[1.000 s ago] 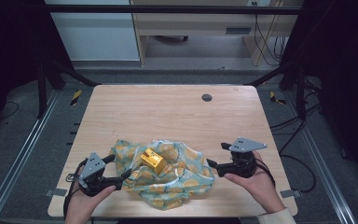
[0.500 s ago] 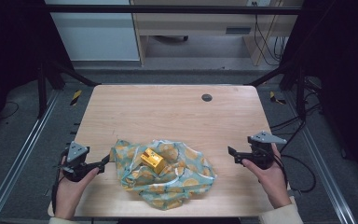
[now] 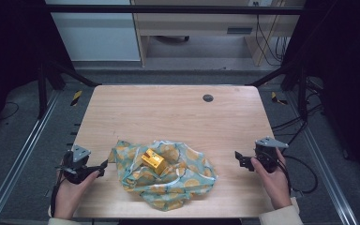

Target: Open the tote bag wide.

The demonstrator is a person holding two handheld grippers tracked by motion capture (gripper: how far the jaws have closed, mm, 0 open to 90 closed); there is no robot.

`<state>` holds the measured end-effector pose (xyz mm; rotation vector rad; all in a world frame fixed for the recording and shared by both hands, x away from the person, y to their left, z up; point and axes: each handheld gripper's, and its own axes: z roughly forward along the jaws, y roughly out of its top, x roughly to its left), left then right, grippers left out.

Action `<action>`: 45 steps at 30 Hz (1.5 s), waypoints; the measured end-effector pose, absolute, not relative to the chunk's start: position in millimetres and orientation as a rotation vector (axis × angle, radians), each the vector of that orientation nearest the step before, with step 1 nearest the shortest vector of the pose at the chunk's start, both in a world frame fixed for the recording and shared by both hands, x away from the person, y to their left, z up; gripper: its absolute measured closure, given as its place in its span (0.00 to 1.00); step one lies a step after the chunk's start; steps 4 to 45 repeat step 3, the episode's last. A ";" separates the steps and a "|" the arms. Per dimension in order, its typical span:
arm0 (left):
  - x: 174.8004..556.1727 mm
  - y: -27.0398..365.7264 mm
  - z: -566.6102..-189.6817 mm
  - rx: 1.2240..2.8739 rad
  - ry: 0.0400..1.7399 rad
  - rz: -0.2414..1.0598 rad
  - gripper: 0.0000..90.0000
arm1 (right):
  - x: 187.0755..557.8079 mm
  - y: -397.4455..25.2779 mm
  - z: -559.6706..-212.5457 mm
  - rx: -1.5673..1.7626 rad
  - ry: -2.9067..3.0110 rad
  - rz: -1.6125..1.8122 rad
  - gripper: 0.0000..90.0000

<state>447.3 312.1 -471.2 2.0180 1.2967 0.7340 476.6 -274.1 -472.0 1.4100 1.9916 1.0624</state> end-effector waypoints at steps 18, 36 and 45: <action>447.4 308.1 -473.2 2.049 1.284 0.724 0.13 | 476.0 -272.1 -472.6 1.416 2.003 1.068 0.07; 447.4 308.1 -473.2 2.049 1.284 0.724 0.13 | 476.0 -272.1 -472.6 1.416 2.003 1.068 0.07; 447.4 308.1 -473.2 2.049 1.284 0.724 0.13 | 476.0 -272.1 -472.6 1.416 2.003 1.068 0.07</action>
